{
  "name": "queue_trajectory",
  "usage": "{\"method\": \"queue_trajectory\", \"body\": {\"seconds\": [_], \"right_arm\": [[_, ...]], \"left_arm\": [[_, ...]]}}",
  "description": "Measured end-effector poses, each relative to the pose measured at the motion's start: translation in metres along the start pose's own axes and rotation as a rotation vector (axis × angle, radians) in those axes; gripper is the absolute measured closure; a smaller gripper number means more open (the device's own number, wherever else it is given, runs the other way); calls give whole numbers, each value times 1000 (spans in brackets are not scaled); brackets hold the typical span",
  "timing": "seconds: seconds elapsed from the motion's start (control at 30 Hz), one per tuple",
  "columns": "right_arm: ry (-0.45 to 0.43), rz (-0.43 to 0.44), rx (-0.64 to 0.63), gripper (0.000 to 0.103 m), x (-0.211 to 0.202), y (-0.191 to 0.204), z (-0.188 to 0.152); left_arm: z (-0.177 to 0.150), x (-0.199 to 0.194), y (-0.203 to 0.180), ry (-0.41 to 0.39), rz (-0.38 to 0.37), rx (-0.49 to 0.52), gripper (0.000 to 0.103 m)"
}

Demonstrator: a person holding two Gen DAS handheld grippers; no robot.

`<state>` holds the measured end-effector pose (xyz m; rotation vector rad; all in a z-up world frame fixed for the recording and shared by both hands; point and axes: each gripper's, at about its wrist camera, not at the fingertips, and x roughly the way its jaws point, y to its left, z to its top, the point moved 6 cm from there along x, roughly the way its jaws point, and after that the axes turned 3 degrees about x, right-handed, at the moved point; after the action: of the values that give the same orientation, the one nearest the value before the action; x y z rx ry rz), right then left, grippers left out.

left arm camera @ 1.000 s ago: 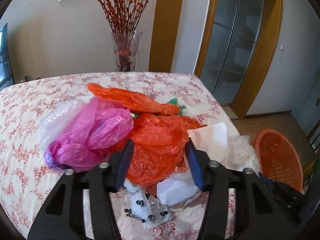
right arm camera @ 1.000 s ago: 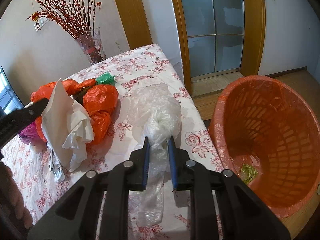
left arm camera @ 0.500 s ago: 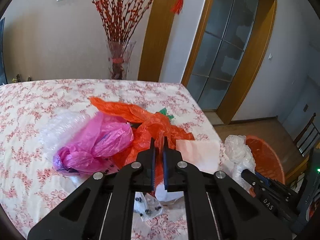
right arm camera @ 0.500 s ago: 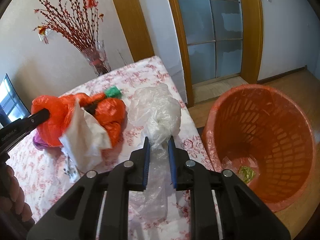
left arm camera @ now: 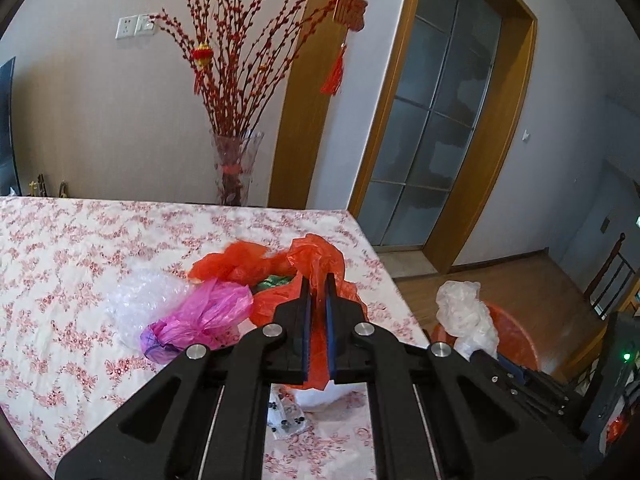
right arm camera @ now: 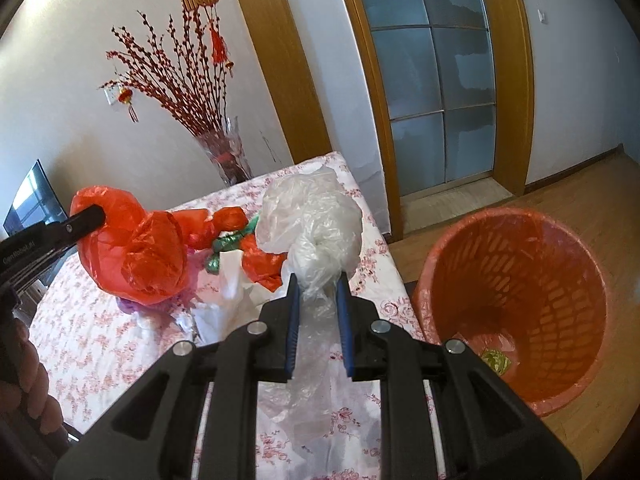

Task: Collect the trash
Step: 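Carry both bags over the wastebasket and open both grippers to drop them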

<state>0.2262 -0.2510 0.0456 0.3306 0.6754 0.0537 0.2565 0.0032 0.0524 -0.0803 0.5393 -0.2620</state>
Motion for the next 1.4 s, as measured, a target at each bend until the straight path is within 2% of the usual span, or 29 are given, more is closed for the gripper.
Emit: {"method": "queue_trajectory", "body": {"seconds": [0.33,0.73,1.4], "right_arm": [[-31,-15,25,85,-18,-19,9],[-49,-67,72,85,-27,-56,10],[-92,-227,185,85,-51,-174,21]], "left_arm": [[11,-14,-25,-28,-51,19,98],[3,-7,-82,-5,-177,58,98],[-33,46,-209,106,-383,141,98]]}}
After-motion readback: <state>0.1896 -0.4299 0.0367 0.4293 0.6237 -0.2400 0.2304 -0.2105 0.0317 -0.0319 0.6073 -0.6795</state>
